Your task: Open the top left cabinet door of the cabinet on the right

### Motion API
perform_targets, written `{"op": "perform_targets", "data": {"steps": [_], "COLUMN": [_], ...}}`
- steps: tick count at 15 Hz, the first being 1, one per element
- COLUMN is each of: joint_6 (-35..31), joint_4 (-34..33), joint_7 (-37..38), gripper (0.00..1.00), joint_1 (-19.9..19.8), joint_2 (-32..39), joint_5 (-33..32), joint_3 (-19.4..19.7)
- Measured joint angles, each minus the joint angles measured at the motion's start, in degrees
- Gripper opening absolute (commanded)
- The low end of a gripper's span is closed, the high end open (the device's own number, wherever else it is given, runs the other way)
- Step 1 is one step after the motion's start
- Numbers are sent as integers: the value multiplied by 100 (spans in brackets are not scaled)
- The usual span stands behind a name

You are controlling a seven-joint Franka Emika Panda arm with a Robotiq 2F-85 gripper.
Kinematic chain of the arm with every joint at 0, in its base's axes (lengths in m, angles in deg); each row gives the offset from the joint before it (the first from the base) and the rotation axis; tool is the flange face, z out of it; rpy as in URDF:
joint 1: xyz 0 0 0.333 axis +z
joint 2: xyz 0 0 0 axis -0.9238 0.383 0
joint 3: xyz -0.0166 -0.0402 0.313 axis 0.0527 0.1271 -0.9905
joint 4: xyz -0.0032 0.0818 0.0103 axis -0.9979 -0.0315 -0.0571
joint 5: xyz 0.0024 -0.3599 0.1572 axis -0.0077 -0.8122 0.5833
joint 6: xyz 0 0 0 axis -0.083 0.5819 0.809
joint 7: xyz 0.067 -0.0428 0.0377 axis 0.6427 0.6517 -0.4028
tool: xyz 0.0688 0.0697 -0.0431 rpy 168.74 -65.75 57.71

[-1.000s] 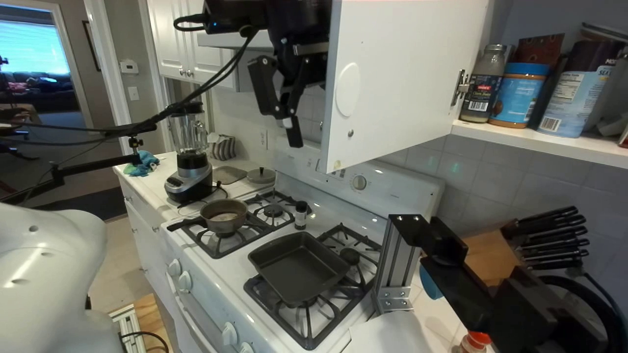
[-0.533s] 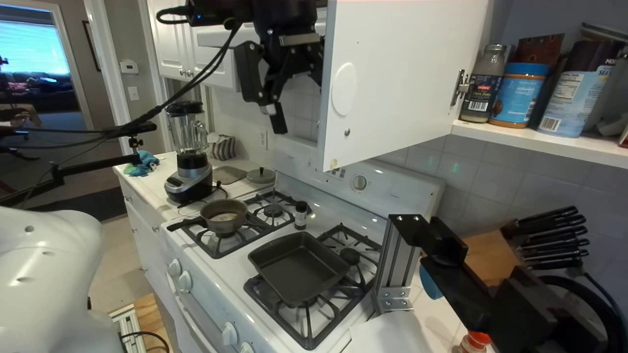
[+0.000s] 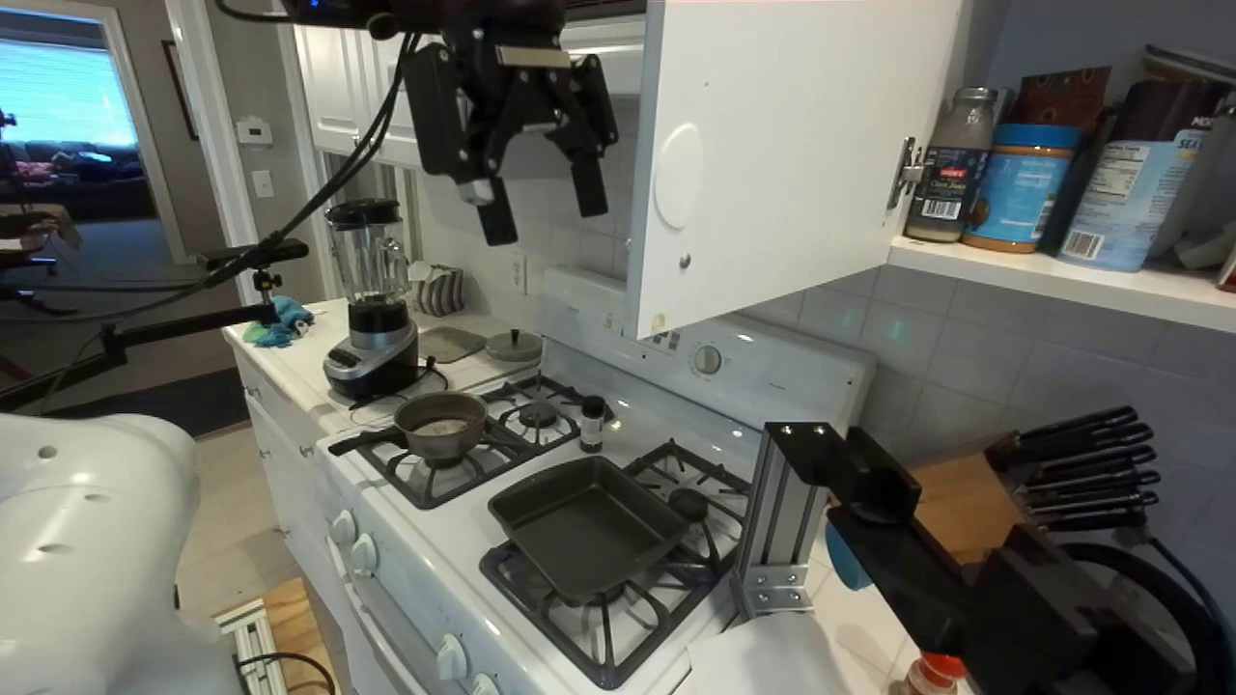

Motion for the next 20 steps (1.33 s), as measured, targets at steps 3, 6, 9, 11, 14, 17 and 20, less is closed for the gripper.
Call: {"op": "perform_targets", "data": {"steps": [3,6,9,11,14,17,20], "joint_6": [186,210,191,134,-75,-333,-401], "joint_4": [50,140,149,149,147,147,146], "joint_7": [-798,-1729,-2730,-3333,-4119,-4656,-4802], "gripper": [100,100,100,100,100,100,100], "joint_1": [88,149,175,176,183,203,221], "joint_2": [-217,-458,-692,-868,-1118,-1299,-1344], "joint_5": [-227,-441,-635,-689,-713,-713,-712], "joint_3": [2,83,240,364,579,769,833]}}
